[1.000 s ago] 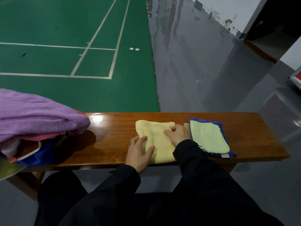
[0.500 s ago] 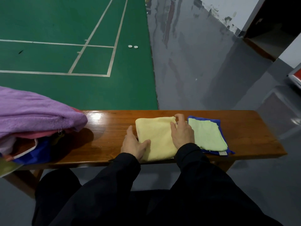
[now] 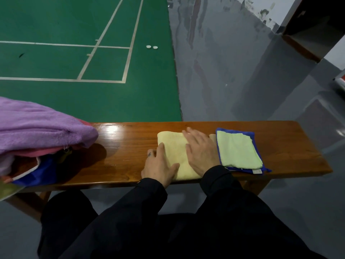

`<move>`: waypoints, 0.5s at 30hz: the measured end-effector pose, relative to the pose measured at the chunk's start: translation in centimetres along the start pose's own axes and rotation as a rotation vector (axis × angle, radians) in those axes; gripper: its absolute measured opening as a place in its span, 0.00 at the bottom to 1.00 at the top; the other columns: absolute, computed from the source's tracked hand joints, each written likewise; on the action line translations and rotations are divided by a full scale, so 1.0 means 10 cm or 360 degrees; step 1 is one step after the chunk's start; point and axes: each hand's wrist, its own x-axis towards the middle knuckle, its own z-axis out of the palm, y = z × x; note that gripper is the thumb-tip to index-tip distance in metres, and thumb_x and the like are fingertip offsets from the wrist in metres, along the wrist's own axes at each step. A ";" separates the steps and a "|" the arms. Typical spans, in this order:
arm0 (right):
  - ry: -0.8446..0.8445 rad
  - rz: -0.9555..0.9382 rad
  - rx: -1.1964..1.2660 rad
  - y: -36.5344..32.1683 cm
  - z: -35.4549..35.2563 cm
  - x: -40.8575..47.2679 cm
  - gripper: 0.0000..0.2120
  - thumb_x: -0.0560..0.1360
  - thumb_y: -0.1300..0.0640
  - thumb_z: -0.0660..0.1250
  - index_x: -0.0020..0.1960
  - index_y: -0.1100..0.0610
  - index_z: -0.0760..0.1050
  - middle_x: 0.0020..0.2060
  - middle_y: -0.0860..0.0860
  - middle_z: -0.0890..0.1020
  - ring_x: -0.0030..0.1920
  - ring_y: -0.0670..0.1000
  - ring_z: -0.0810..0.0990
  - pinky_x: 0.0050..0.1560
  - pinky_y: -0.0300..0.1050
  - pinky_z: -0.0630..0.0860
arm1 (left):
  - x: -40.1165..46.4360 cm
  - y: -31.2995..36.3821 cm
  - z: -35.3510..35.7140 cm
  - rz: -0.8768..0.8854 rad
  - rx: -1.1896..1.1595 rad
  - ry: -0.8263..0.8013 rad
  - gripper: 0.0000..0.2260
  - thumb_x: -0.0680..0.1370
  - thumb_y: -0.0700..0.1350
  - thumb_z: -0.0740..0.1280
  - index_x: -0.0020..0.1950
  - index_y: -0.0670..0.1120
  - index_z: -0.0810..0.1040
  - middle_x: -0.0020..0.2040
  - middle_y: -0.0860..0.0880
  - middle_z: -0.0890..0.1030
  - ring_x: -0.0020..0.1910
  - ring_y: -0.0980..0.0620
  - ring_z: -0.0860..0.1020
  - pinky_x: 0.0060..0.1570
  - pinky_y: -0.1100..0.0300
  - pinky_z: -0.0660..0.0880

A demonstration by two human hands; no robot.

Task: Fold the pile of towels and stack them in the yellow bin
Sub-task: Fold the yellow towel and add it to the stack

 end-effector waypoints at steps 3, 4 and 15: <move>-0.0489 -0.0007 0.0064 -0.03 0.12 -0.04 0.26 0.86 0.43 0.49 0.83 0.45 0.54 0.83 0.52 0.55 0.82 0.54 0.52 0.80 0.54 0.51 | -0.09 -0.01 0.08 0.0171 0.0267 0.0110 0.39 0.78 0.63 0.64 0.81 0.54 0.47 0.81 0.43 0.51 0.76 0.39 0.61 0.64 0.43 0.72; -0.0544 0.0030 0.0071 -0.01 0.16 -0.04 0.26 0.86 0.42 0.46 0.83 0.44 0.52 0.83 0.51 0.52 0.83 0.54 0.48 0.80 0.54 0.48 | -0.12 -0.06 0.13 0.0331 0.0414 0.0169 0.37 0.79 0.64 0.59 0.82 0.53 0.45 0.83 0.43 0.45 0.79 0.37 0.52 0.71 0.40 0.66; -0.0657 0.0216 0.0020 -0.01 0.17 0.03 0.35 0.83 0.35 0.41 0.84 0.52 0.40 0.83 0.52 0.42 0.82 0.53 0.38 0.81 0.56 0.39 | -0.03 -0.17 0.13 0.0310 -0.0008 0.0143 0.33 0.82 0.62 0.56 0.81 0.46 0.54 0.82 0.41 0.54 0.81 0.42 0.55 0.77 0.44 0.60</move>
